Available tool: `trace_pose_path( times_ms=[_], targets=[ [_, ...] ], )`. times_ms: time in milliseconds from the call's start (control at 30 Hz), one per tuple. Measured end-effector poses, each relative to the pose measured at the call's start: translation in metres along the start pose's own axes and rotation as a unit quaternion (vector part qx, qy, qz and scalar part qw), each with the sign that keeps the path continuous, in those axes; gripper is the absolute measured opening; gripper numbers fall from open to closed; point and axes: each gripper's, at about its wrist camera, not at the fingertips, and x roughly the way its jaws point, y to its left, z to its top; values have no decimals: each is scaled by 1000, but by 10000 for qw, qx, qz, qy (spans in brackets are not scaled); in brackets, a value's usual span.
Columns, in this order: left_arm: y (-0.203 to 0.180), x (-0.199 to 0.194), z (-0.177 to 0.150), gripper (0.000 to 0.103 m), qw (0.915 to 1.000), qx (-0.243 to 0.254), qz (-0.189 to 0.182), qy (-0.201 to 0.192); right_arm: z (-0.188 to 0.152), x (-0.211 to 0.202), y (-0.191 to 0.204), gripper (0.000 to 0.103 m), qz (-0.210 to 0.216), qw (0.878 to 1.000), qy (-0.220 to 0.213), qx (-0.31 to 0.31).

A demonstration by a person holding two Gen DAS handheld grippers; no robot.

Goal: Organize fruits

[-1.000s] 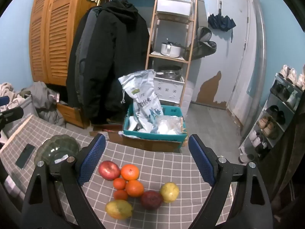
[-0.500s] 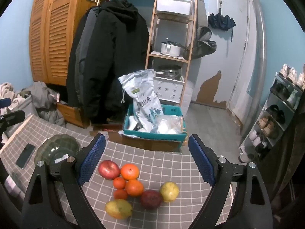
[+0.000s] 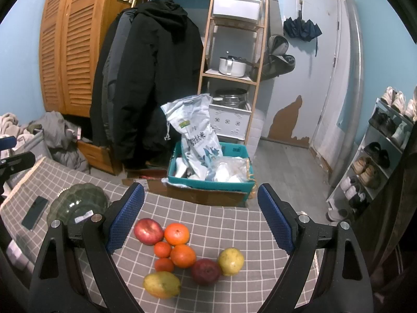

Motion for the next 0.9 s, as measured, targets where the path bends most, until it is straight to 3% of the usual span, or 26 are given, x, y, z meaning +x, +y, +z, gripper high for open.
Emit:
trace_pose_path(
  times_ms=[900],
  targets=[
    [0,0,-1,102,10000,-1,10,-7,3,-1,1,87,-7,10000,10,-4]
  ],
)
